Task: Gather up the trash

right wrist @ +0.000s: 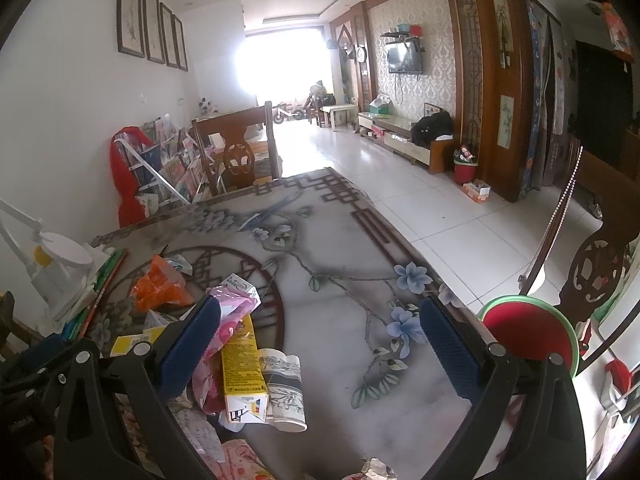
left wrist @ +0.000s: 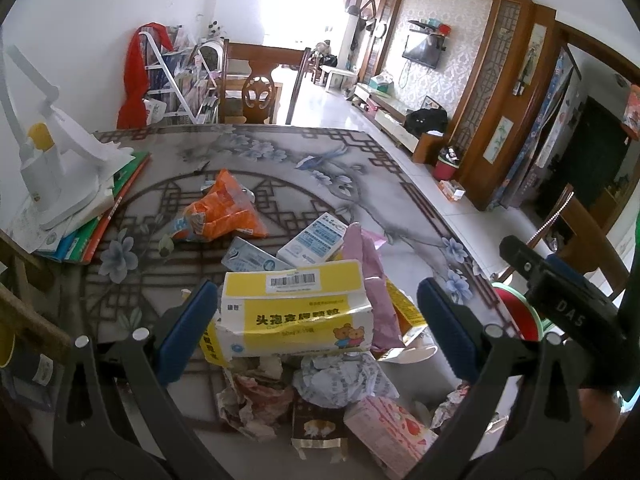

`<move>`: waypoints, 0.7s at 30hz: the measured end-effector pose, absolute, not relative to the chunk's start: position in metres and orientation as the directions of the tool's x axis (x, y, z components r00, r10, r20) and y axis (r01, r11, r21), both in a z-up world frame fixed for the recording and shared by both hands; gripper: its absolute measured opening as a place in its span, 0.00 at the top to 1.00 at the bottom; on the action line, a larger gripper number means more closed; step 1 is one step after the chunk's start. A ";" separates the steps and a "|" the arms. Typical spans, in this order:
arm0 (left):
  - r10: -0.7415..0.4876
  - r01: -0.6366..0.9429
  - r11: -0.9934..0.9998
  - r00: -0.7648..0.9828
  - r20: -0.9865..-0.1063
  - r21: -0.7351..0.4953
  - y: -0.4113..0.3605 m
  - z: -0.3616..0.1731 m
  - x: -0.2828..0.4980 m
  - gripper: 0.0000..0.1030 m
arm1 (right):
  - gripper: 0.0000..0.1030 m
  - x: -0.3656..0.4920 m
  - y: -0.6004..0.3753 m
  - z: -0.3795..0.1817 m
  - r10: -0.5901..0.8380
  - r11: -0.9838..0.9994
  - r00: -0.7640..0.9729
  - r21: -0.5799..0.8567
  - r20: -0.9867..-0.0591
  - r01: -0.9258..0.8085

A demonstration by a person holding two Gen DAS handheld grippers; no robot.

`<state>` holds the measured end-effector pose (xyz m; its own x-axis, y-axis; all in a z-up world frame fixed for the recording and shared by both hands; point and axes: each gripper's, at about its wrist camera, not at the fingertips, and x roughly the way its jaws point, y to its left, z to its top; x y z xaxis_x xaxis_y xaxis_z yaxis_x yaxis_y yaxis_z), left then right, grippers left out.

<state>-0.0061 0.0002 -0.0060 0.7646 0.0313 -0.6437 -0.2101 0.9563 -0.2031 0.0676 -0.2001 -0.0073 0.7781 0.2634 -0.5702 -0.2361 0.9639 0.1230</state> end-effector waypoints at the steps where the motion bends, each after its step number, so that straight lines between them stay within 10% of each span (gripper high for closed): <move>1: 0.030 -0.208 0.957 0.764 -0.645 -0.202 0.000 -0.006 -0.006 0.05 | 0.07 0.068 -0.201 -0.007 0.262 0.964 0.777 0.121 -0.572 -0.236; 21: 0.020 -0.199 0.959 0.757 -0.653 -0.201 -0.004 -0.011 -0.005 0.05 | 0.07 0.068 -0.201 -0.015 0.261 0.964 0.772 0.112 -0.580 -0.241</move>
<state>-0.0054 -0.0038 -0.0111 0.7570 0.0204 -0.6532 -0.1989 0.9593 -0.2006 0.0676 -0.2011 -0.0148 0.7716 0.2606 -0.5803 -0.2412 0.9640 0.1122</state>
